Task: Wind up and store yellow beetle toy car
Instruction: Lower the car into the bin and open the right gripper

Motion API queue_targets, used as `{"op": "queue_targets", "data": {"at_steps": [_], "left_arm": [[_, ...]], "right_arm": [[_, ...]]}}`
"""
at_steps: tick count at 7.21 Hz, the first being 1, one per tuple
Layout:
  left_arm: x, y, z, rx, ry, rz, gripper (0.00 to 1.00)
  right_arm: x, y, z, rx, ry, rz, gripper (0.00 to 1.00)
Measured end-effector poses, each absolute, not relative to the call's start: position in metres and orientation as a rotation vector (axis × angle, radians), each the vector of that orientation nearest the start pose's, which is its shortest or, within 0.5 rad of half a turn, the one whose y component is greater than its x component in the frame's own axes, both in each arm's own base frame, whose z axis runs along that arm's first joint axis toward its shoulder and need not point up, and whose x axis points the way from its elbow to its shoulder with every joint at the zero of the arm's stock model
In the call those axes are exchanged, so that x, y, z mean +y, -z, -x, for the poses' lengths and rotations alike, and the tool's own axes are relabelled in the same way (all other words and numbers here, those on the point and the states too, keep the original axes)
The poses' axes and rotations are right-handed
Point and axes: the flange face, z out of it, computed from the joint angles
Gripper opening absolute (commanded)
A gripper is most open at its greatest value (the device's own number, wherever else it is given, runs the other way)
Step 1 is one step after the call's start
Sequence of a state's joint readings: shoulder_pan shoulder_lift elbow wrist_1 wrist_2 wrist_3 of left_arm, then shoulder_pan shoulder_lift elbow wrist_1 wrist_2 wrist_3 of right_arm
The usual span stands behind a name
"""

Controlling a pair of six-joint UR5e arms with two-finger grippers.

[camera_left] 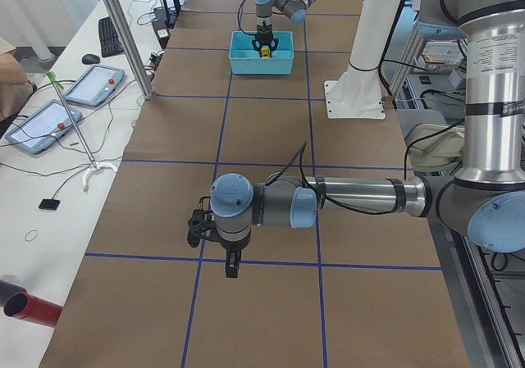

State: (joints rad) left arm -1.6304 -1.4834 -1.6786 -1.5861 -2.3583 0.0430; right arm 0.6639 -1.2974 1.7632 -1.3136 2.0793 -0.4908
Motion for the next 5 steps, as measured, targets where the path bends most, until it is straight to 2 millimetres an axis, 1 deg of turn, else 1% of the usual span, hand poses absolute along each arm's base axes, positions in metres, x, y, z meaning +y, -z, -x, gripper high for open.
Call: {"op": "queue_targets", "data": {"at_steps": [2,3,4,5], "left_arm": [[-0.452,-0.646,0.090,0.784,0.003,-0.072,1.00],[-0.452,-0.646,0.090,0.784,0.003,-0.071,1.00],[-0.452,-0.647,0.090,0.784,0.003,-0.070,1.00],[-0.452,-0.647,0.090,0.784,0.003,-0.070,1.00]], "right_arm": [[-0.434,-0.389,0.415,-0.693,1.483,-0.666,1.00],[-0.432,-0.380,0.408,-0.701,1.477,-0.684,1.00],[-0.435,-0.363,0.386,-0.719,1.433,-0.712,1.00],[-0.448,-0.343,0.350,-0.747,1.311,-0.727,1.00]]}}
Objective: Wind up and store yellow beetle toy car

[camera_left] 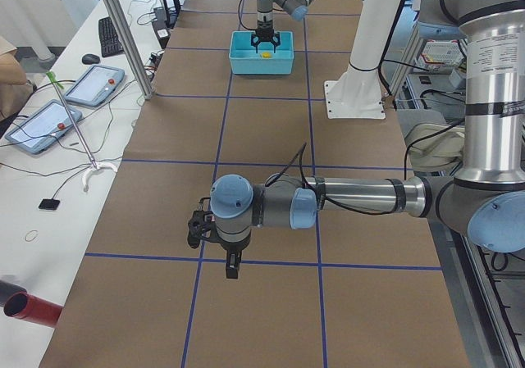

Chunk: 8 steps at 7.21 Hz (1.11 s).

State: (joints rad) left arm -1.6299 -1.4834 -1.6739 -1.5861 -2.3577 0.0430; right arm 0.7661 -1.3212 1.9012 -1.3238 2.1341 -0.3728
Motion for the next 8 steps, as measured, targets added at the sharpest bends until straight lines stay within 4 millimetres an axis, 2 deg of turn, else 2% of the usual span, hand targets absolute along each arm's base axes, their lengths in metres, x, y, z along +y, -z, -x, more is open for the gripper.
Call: {"op": "queue_targets", "data": {"at_steps": [1,2,3,4,5,6,8], "left_arm": [[-0.452,-0.647,0.090,0.784,0.003,-0.069,1.00],[-0.452,-0.647,0.089,0.784,0.002,-0.070,1.00],[-0.453,-0.647,0.089,0.784,0.002,-0.071,1.00],[-0.453,-0.647,0.090,0.784,0.003,-0.071,1.00],[-0.453,-0.648,0.090,0.784,0.003,-0.070,1.00],[-0.452,-0.648,0.090,0.784,0.003,-0.069,1.00],[-0.452,-0.649,0.090,0.784,0.004,-0.068,1.00]], "right_arm": [[-0.468,-0.326,0.310,-0.780,1.126,-0.713,1.00],[-0.492,-0.318,0.268,-0.805,0.903,-0.666,1.00],[-0.518,-0.322,0.219,-0.797,0.677,-0.588,1.00],[-0.542,-0.342,0.164,-0.759,0.479,-0.490,1.00],[-0.558,-0.379,0.114,-0.715,0.327,-0.383,1.00],[-0.558,-0.429,0.073,-0.683,0.213,-0.278,1.00],[-0.532,-0.521,0.010,-0.657,0.051,-0.128,1.00]]}}
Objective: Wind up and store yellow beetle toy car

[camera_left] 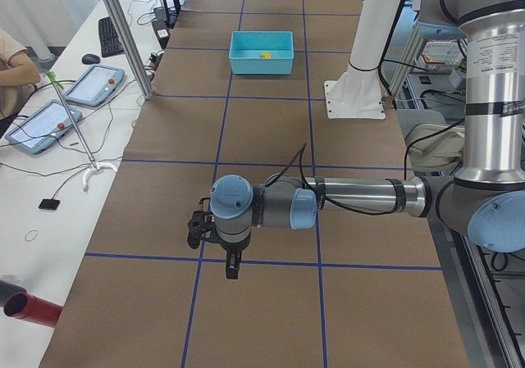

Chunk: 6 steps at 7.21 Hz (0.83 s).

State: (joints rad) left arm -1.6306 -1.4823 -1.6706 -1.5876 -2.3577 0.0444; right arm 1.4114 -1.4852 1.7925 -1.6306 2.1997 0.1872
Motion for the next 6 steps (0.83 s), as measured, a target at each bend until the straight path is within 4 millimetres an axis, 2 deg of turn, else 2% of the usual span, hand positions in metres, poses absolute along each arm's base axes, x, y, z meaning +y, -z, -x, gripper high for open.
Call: {"op": "queue_targets", "data": {"at_steps": [1,2,4,6], "left_arm": [[-0.452,-0.649,0.090,0.784,0.004,-0.067,1.00],[-0.452,-0.649,0.090,0.784,0.004,-0.067,1.00],[-0.452,-0.649,0.090,0.784,0.002,-0.068,1.00],[-0.452,-0.648,0.089,0.785,0.001,-0.069,1.00]], "right_arm": [[-0.517,-0.556,-0.017,-0.676,-0.009,-0.077,1.00],[-0.507,-0.577,-0.033,-0.698,-0.038,-0.053,1.00],[-0.497,-0.592,-0.039,-0.746,-0.050,-0.027,1.00],[-0.499,-0.593,-0.036,-0.787,-0.054,-0.014,1.00]]}}
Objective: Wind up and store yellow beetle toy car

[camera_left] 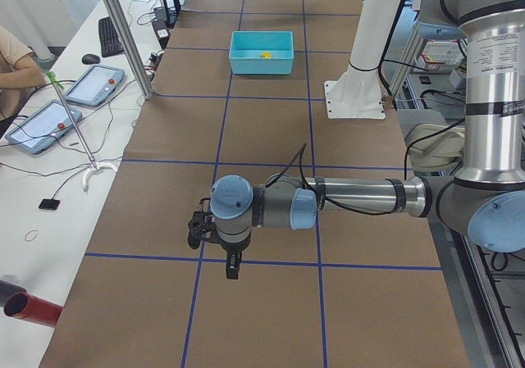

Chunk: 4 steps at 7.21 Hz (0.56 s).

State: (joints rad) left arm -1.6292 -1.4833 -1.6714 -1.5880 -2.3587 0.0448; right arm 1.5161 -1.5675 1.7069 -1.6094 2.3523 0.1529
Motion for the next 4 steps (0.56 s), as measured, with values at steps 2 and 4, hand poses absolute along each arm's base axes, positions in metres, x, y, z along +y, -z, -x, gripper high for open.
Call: {"op": "queue_targets", "data": {"at_steps": [2,4], "left_arm": [[-0.4525,-0.6479,0.0892,0.786,0.000,-0.070,1.00],[-0.4525,-0.6480,0.0892,0.786,-0.001,-0.070,1.00]], "right_arm": [[-0.4995,-0.5928,-0.0351,-0.795,-0.046,-0.016,1.00],[-0.4982,-0.5949,-0.0350,-0.796,-0.045,-0.013,1.00]]}}
